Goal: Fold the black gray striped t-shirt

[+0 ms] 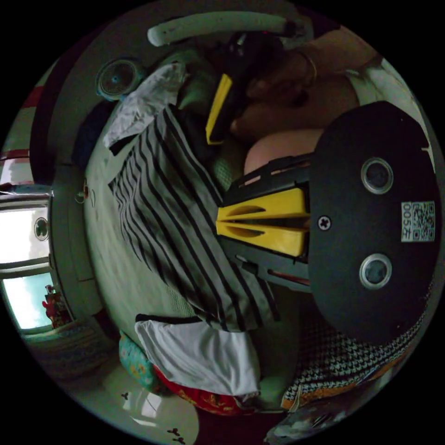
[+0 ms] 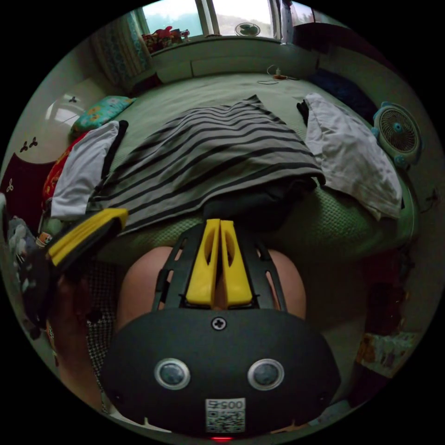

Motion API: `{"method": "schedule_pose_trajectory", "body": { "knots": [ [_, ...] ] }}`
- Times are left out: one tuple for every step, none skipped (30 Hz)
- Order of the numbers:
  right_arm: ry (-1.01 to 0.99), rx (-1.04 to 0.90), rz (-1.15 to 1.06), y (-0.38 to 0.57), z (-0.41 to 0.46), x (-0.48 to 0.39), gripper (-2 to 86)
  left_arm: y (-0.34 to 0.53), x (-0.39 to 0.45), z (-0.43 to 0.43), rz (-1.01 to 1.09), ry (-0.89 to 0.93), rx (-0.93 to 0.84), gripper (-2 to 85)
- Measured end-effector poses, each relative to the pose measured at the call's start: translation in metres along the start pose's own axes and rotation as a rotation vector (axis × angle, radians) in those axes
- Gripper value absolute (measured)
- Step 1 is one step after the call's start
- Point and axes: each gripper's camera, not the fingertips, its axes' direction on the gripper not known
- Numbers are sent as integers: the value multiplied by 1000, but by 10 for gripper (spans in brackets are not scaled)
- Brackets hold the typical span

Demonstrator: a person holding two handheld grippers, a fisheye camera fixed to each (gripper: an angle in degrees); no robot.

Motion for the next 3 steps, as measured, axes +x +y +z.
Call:
{"method": "schedule_pose_trajectory", "body": {
  "knots": [
    [0, 0, -1, 0, 0, 0, -11, 6, -8, 3, -27, 13, -6, 16],
    [0, 1, -6, 0, 0, 1, -11, 10, -17, 5, -54, 58, 4, 31],
    [0, 4, -11, 0, 0, 1, -10, 12, -20, 6, -65, 79, 12, 38]
  ]
}}
